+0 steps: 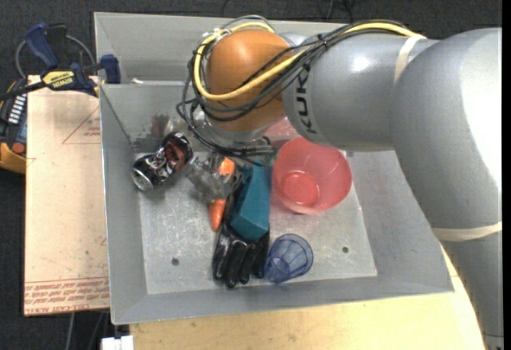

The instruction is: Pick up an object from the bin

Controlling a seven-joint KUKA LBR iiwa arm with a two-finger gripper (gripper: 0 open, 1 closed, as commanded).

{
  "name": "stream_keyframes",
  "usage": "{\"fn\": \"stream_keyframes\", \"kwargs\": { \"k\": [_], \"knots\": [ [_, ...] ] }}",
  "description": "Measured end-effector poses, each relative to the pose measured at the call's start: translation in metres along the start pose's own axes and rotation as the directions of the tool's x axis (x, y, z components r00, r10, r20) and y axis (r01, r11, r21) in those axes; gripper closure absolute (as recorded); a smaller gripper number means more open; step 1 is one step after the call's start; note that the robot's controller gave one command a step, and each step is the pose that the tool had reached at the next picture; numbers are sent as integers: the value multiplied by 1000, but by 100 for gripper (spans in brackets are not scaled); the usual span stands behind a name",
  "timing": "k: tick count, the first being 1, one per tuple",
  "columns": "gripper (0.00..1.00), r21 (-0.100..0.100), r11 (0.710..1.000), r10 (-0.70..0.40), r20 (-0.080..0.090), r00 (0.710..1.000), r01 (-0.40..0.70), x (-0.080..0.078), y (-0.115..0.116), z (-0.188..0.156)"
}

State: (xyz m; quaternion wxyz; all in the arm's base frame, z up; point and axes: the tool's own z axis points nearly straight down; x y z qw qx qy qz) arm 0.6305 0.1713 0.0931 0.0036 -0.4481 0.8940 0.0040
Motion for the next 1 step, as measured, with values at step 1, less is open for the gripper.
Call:
{"fn": "stream_keyframes", "kwargs": {
  "k": [1],
  "knots": [
    [100,7,1000,-1,9,1000,1,-3,-2,-17]
  ]
}}
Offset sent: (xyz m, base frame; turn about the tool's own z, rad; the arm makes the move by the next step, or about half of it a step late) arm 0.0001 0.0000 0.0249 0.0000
